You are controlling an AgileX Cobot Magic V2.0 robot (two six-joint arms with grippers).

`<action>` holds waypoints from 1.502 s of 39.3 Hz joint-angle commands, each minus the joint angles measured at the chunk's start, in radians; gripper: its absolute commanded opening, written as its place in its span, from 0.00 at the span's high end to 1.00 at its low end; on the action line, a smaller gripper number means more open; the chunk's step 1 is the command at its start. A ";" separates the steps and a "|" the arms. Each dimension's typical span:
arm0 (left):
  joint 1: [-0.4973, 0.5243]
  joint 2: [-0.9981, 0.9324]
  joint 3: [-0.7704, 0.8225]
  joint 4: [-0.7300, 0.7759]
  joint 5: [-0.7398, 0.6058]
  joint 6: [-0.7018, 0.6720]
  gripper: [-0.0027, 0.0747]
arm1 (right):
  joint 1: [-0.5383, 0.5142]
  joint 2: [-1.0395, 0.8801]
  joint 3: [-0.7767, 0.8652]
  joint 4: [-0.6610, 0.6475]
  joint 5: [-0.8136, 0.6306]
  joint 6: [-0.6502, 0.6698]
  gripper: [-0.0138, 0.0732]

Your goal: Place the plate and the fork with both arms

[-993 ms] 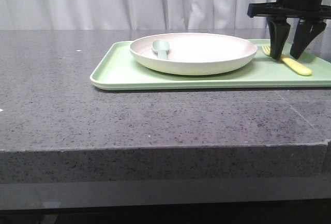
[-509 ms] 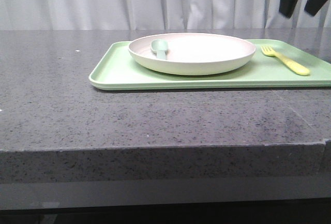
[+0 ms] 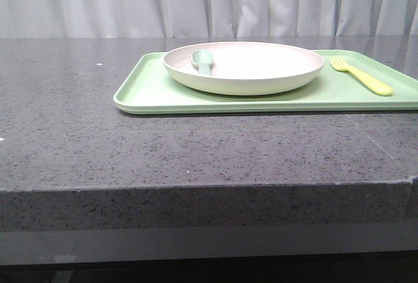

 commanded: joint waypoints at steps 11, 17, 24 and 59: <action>0.002 -0.002 -0.024 -0.015 -0.069 0.000 0.40 | 0.000 -0.362 0.287 0.002 -0.174 -0.013 0.39; 0.002 -0.002 -0.024 -0.015 -0.069 0.000 0.40 | 0.000 -0.479 0.366 0.002 -0.197 -0.013 0.39; 0.002 -0.002 -0.024 -0.015 -0.069 0.000 0.40 | 0.000 -0.573 0.392 0.002 -0.199 -0.013 0.39; 0.002 0.000 -0.024 -0.015 -0.086 0.000 0.62 | 0.000 -0.597 0.392 0.002 -0.237 -0.013 0.84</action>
